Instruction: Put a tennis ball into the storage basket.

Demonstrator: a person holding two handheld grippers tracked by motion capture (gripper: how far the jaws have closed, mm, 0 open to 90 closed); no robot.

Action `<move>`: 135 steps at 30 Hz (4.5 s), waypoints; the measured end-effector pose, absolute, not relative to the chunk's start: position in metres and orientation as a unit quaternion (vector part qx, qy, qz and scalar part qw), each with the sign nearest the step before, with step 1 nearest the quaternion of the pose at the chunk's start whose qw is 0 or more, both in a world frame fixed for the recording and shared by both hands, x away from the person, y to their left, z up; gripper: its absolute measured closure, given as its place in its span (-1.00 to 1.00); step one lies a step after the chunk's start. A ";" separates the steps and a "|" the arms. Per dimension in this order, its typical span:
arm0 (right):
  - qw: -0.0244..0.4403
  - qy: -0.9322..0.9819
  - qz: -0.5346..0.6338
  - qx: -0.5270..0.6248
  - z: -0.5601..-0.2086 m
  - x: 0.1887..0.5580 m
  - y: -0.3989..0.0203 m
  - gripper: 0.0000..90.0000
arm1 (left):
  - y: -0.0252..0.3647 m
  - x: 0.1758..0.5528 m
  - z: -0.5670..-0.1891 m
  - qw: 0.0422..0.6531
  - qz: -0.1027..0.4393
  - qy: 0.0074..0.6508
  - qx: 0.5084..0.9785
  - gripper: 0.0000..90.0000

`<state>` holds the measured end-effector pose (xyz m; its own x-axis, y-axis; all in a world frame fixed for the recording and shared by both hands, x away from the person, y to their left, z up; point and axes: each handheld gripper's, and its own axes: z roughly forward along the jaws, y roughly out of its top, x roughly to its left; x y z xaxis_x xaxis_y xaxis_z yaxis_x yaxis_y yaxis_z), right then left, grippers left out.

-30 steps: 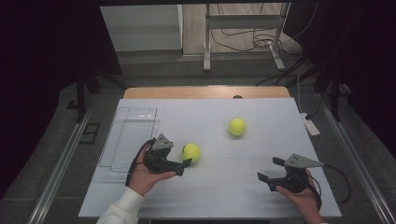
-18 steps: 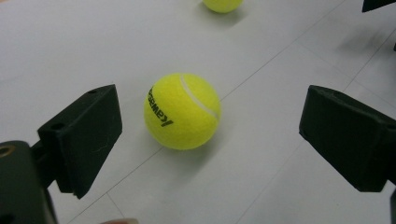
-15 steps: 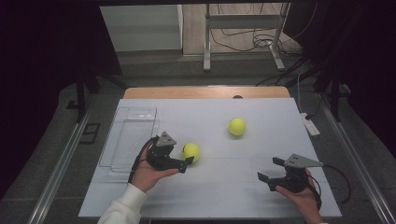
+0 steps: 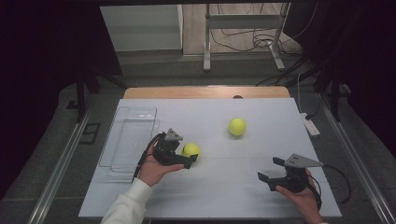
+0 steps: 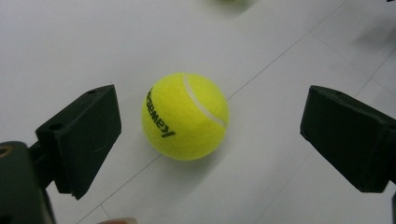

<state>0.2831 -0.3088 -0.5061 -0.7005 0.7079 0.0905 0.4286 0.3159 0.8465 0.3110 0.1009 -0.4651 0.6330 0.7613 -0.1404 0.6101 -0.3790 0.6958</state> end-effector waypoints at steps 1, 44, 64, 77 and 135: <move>0.150 0.797 0.464 0.357 -0.506 0.283 -0.309 -0.79 | 0.100 0.313 -0.466 0.367 0.101 0.415 0.826 -0.87; 0.151 0.801 0.456 0.357 -0.509 0.285 -0.310 -0.79 | 0.078 0.349 -0.500 0.288 0.065 0.436 0.850 -0.91; 0.151 0.803 0.452 0.358 -0.509 0.285 -0.309 -0.79 | 0.075 0.348 -0.504 0.270 0.079 0.430 0.858 -0.42; 0.152 0.803 0.451 0.358 -0.510 0.285 -0.309 -0.79 | 0.081 0.337 -0.493 0.310 0.085 0.420 0.849 -0.42; 0.158 0.801 0.447 0.366 -0.511 0.285 -0.310 -0.78 | 0.135 0.310 -0.457 0.415 0.126 0.415 0.799 -0.42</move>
<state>0.2852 -0.3102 -0.5114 -0.6811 0.7285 0.0736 0.4453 0.3323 0.8314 0.3103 0.1350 -0.4572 0.6232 0.7689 -0.1431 0.5589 -0.3099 0.7691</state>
